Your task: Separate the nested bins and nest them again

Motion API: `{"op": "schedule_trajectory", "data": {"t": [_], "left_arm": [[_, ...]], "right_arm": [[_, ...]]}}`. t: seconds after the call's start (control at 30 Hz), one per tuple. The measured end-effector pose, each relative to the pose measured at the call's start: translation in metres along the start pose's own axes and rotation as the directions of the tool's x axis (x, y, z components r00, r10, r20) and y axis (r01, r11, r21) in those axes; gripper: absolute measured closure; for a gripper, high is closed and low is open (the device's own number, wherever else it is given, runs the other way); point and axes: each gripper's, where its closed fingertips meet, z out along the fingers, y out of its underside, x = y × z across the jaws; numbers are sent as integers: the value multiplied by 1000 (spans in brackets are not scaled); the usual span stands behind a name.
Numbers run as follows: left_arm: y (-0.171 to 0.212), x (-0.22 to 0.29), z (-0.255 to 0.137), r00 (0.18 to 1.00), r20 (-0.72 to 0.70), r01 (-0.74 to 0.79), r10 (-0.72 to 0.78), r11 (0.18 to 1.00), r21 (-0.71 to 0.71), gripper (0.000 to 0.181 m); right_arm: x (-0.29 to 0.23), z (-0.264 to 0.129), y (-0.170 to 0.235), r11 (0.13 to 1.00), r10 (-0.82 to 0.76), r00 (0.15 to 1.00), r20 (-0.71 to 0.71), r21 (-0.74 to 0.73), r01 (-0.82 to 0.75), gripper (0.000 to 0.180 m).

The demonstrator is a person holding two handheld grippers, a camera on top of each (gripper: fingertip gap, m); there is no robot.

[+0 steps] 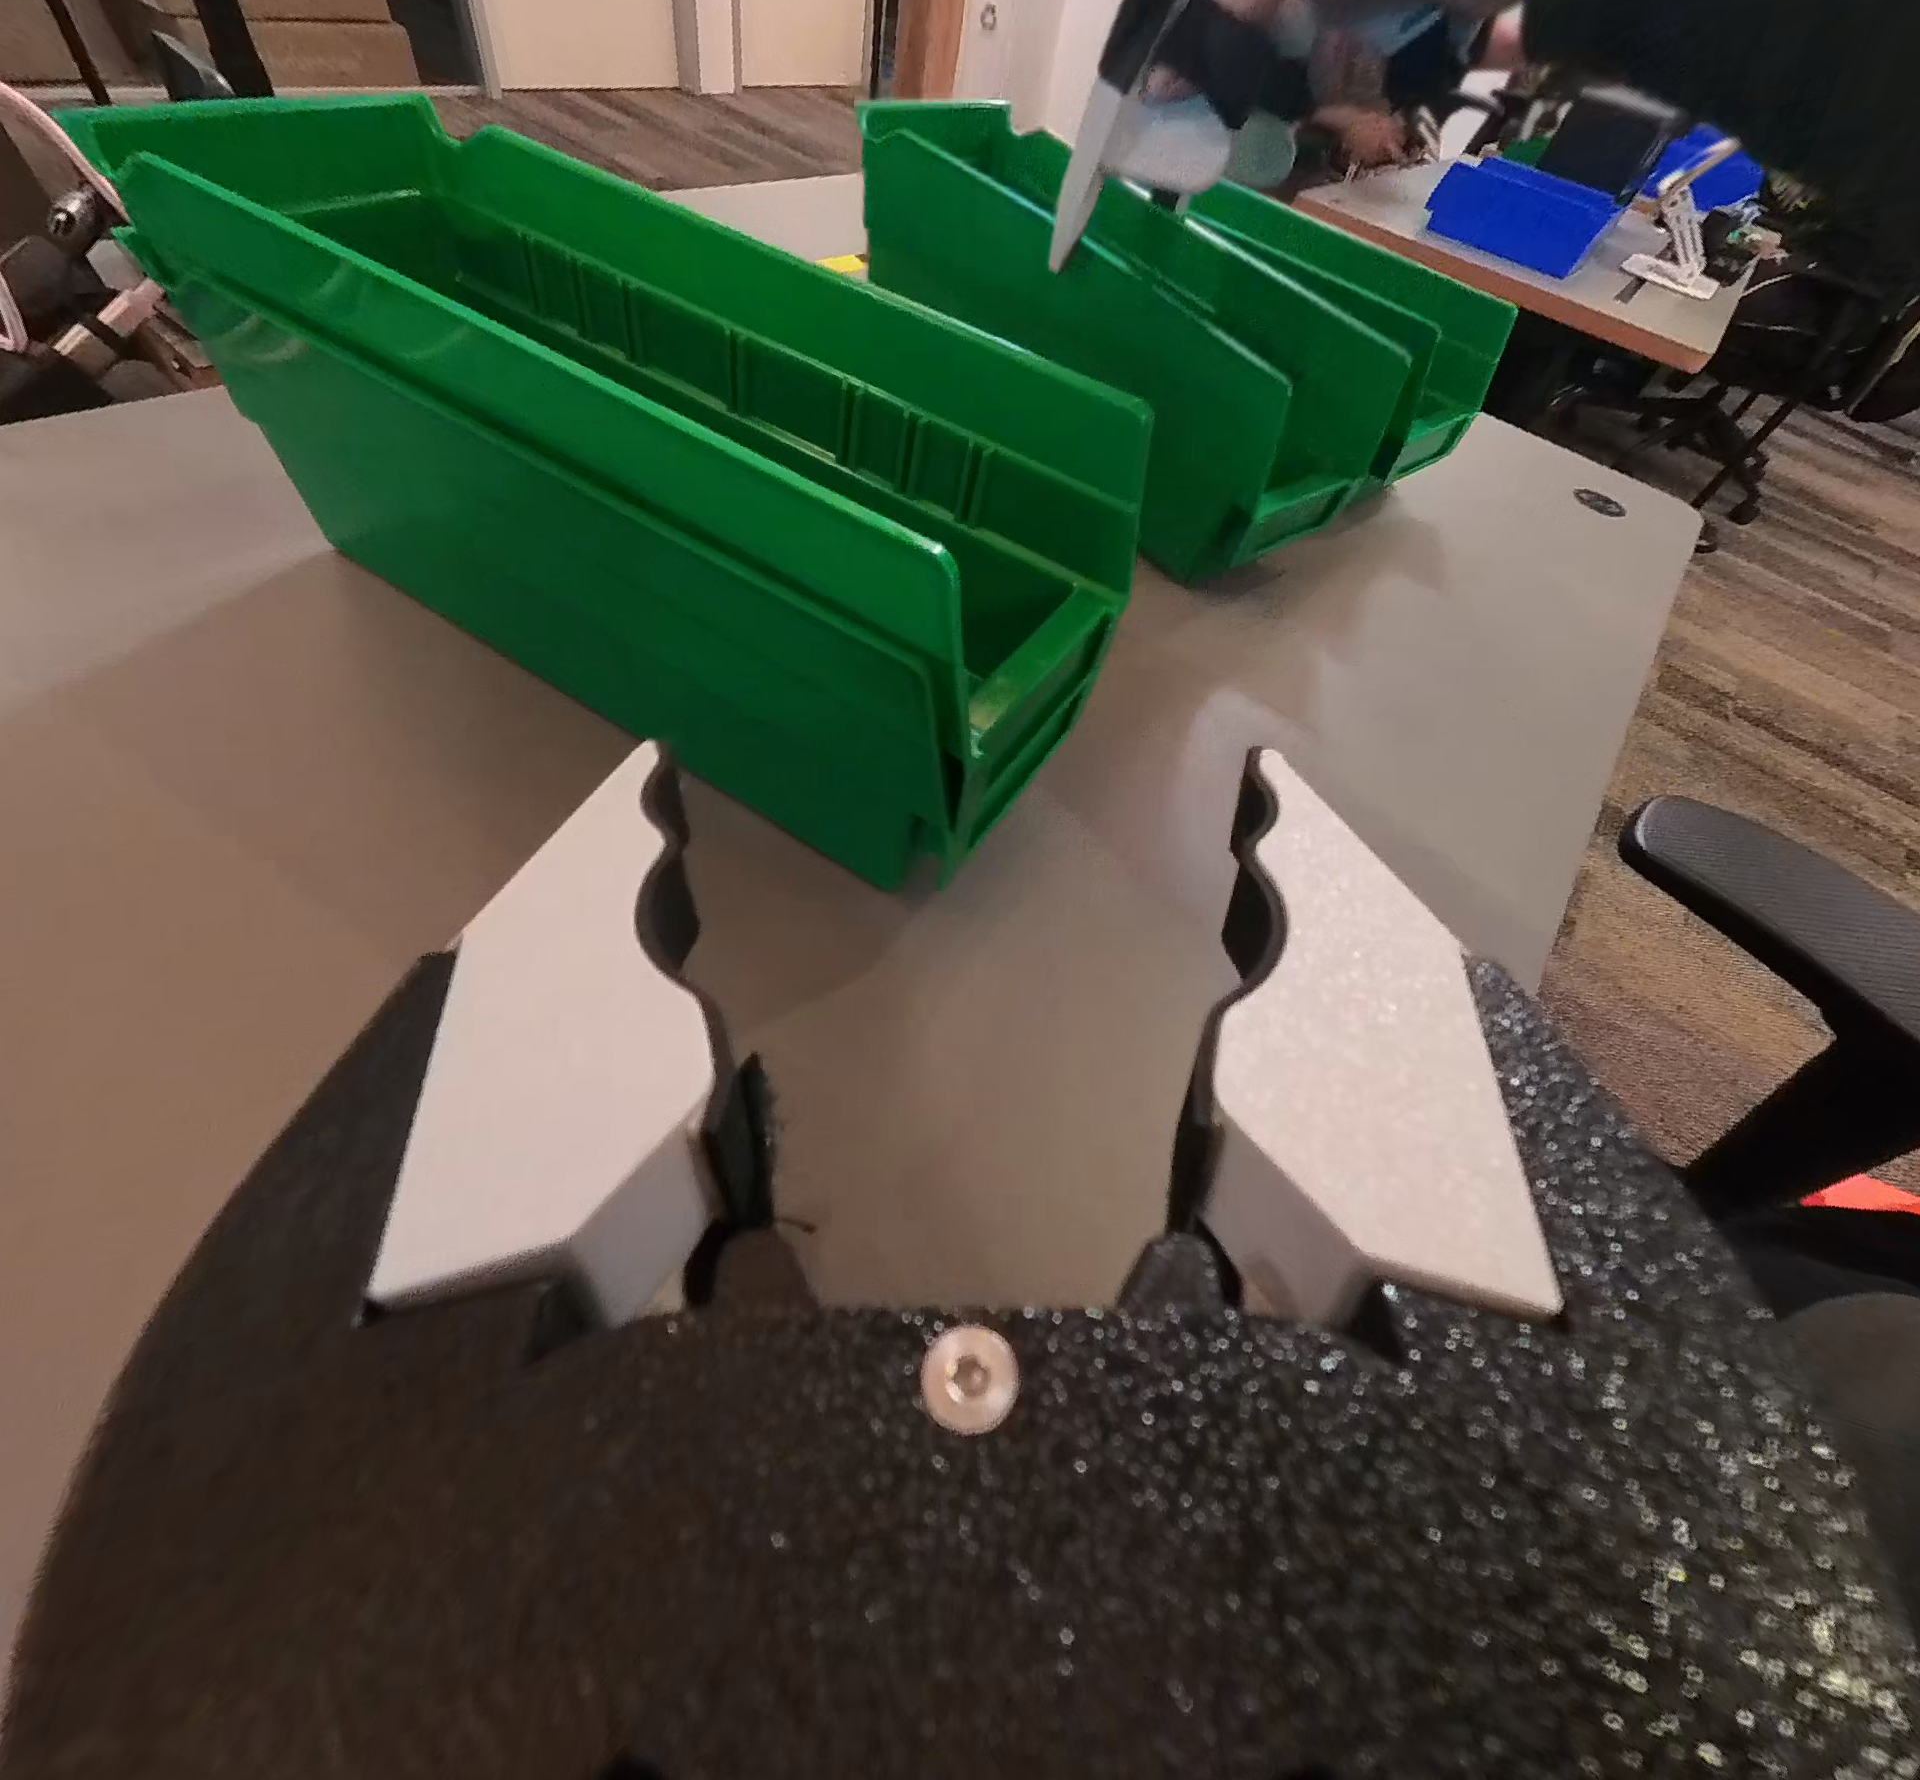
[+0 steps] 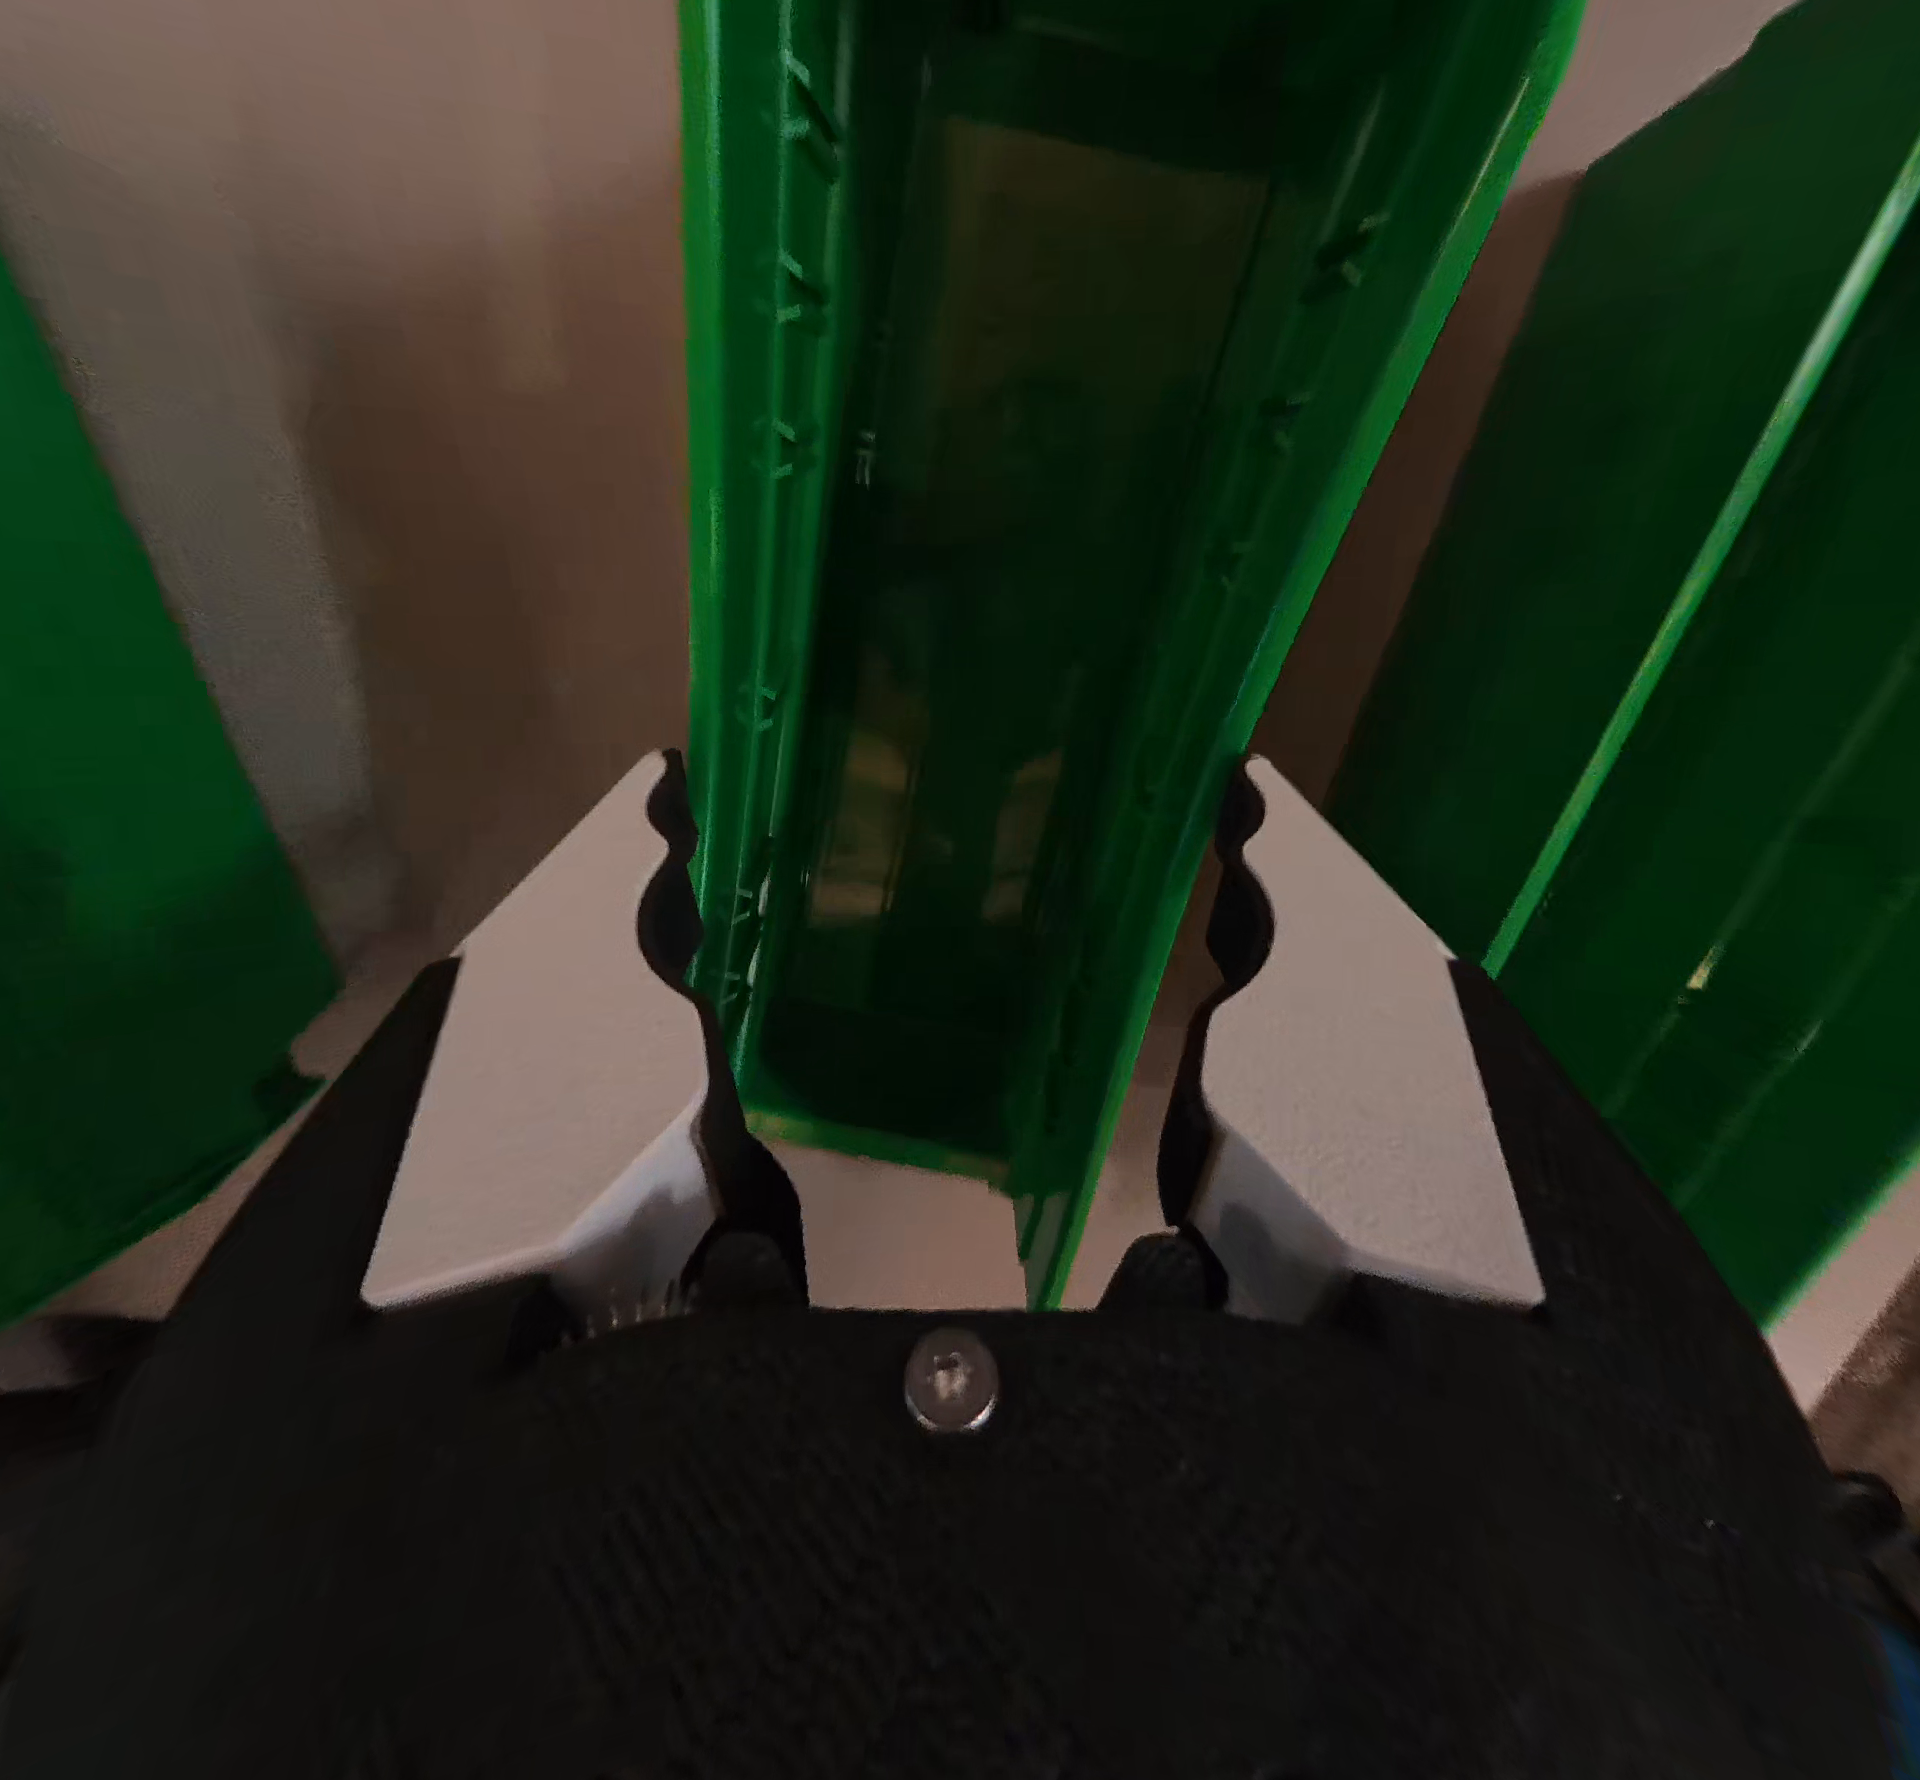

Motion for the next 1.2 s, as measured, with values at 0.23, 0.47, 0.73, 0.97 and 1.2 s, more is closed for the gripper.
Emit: {"op": "schedule_trajectory", "data": {"t": [0.23, 0.47, 0.73, 0.97, 1.2], "left_arm": [[6, 0, 6, 1000, -5, 10, -10, 1000, -15, 76], [6, 2, 9, 1000, -4, 3, -3, 1000, -20, 75], [4, 4, 7, 1000, -6, -6, 6, 1000, -15, 73], [0, 0, -1, 1000, 0, 3, -3, 1000, 4, 73], [-7, -3, -9, 1000, 0, 14, -14, 999, 33, 72]], "right_arm": [[5, 12, -2, 999, 19, 999, 26, 49, -20, 65], [-23, -29, -24, 983, 12, 999, 35, 183, -19, 36], [-210, -63, -18, 958, -265, 902, 340, 201, 206, 35], [-275, -21, 0, 945, -326, 915, 239, 62, 321, 31], [-279, -6, -1, 948, -315, 940, 134, -10, 319, 50]]}}
